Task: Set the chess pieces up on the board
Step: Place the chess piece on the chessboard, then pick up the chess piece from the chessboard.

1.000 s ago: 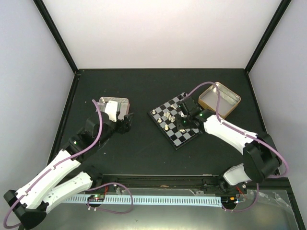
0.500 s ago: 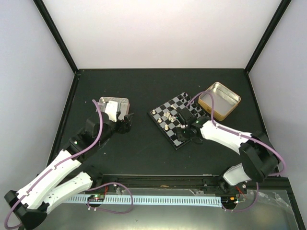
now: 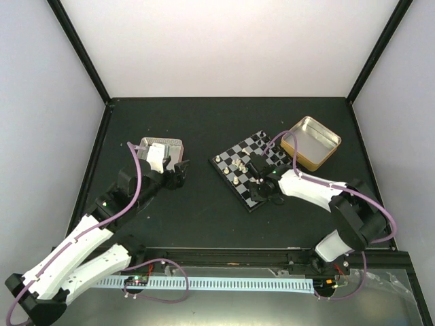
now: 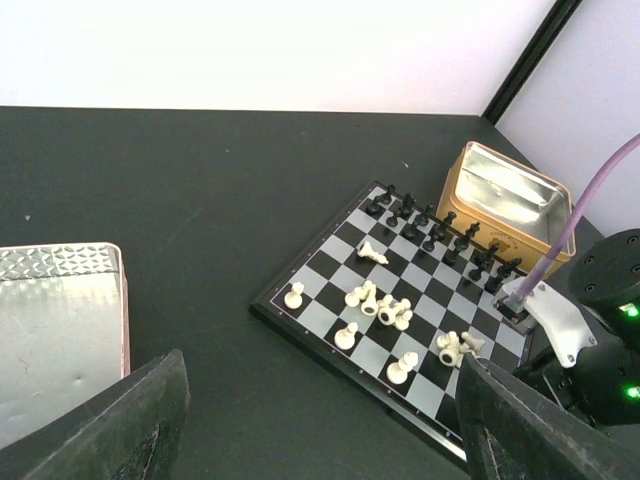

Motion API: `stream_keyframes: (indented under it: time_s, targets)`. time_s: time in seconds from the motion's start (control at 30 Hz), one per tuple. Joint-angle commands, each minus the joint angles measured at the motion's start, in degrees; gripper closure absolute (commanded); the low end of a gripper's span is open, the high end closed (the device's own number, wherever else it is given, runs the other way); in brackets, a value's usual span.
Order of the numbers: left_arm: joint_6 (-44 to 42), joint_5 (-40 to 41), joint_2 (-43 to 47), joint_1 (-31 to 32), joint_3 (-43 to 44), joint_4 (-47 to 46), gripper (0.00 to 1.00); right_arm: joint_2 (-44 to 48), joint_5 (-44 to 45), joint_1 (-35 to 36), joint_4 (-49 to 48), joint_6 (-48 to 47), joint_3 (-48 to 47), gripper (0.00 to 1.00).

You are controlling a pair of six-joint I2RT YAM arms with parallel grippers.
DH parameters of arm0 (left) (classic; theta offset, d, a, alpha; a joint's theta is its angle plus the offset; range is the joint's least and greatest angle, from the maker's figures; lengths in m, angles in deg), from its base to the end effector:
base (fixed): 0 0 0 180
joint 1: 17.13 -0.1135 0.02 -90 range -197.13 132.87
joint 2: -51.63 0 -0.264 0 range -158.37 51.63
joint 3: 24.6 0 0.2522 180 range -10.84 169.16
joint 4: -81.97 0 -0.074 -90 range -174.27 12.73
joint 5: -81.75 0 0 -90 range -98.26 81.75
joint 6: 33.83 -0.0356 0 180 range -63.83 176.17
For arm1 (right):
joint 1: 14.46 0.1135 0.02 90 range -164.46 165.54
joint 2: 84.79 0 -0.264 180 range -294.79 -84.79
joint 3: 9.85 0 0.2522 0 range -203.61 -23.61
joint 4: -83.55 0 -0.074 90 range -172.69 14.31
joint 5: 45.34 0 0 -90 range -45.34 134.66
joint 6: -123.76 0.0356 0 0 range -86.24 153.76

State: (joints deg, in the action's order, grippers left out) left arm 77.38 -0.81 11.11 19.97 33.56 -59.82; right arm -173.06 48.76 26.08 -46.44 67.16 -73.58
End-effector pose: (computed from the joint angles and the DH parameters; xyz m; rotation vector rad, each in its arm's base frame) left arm 0.1320 -0.0940 0.3230 0.1839 1.9581 -0.5516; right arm 0.2073 0.1740 0.1671 -0.1653 2.8748 0.1526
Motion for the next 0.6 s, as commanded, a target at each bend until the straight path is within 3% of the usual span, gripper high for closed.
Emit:
stream_keyframes:
  time_s: [0.0,0.2,0.57]
  targets:
    - [-0.03,-1.00,0.25,-0.50,-0.08,-1.33,0.25,2.20,3.00,0.42,1.54,2.00,-1.67,0.70]
    - [0.10,-1.95,-0.04,-0.89,-0.29,-1.86,0.25,3.38,9.07,0.34,1.50,4.17,-5.23,0.61]
    - [0.15,-2.01,-0.22,-1.35,-0.56,-1.68,0.25,-2.88,13.73,-0.27,-0.40,6.76,-7.28,0.68]
